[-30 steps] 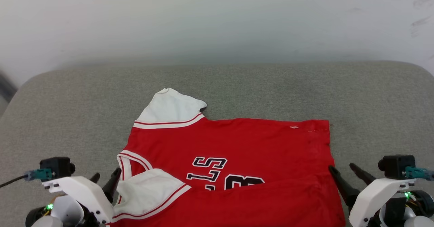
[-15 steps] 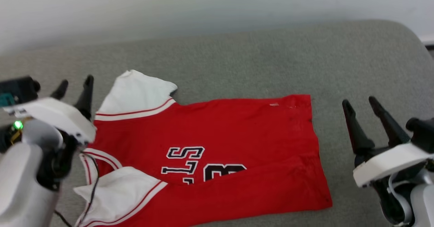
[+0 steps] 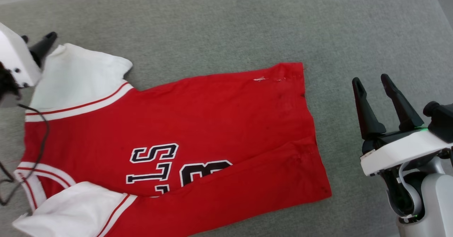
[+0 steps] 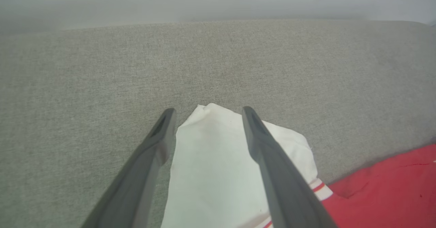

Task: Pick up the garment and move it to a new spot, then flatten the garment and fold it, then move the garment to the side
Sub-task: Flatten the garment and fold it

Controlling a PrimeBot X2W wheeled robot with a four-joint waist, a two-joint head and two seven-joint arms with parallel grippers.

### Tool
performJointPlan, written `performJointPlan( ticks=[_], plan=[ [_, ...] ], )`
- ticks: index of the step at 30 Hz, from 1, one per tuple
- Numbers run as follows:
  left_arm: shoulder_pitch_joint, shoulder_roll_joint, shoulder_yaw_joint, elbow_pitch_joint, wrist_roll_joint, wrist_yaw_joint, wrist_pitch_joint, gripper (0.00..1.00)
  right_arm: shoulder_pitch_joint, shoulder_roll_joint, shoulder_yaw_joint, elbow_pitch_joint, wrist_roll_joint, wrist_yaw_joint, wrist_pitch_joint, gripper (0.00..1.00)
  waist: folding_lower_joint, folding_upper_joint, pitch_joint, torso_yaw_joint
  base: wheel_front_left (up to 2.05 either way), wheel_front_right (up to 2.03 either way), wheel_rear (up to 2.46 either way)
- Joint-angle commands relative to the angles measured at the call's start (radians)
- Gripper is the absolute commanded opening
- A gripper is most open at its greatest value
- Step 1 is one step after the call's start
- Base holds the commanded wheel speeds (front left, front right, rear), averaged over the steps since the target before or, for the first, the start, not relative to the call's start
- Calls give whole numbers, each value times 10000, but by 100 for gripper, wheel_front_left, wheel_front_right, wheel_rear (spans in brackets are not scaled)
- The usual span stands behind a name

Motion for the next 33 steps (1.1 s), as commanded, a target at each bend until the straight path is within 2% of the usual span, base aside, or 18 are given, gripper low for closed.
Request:
performJointPlan(
  ticks=[1,8,11,14,15,16,18,23,26,29,33],
  plan=[
    [-117,85,-40,48,-48,16,166,100,-125,58,32,4,113,-4,-53,100,-2,-1,315,-318,0,0,0],
    [-776,1222,-379,72,-106,309,2746,100,-259,246,233,197,333,-3,-243,100,-2,-1,1064,-933,0,0,0],
    [-758,1383,-398,26,-253,422,3272,100,-327,323,308,369,486,-3,-341,100,-2,-1,1315,-1098,0,0,0],
    [-327,1218,-455,165,-644,554,3818,100,-403,346,350,603,626,-4,-404,100,-2,-1,1414,-1205,0,0,0],
    [-139,1111,-513,191,-782,592,4046,93,-407,331,352,668,658,-4,-421,100,-2,-1,1430,-1223,0,0,0],
    [34,1009,-534,209,-926,634,4206,50,-438,310,335,735,713,-4,-427,100,-2,-1,1444,-1233,0,0,0],
    [257,831,-545,200,-1046,696,4165,0,-496,245,355,853,809,-3,-346,100,-2,-1,1460,-1230,0,0,0],
    [433,549,-471,323,-970,775,3476,0,-783,-142,455,1117,1397,-3,134,100,-2,-1,1276,-990,0,0,0],
    [324,416,-446,397,-816,712,2984,0,-1075,-502,584,1355,1836,-4,879,100,-2,-1,1048,-722,0,0,0],
    [-12,314,-448,418,-551,603,2405,0,-1604,-914,699,1714,2312,-4,2065,100,-2,-1,800,-370,0,0,0],
    [-569,-107,-576,361,-268,283,1671,0,-2456,-1529,934,2372,2830,-4,4230,100,-2,-1,518,293,0,0,0]
  ],
)
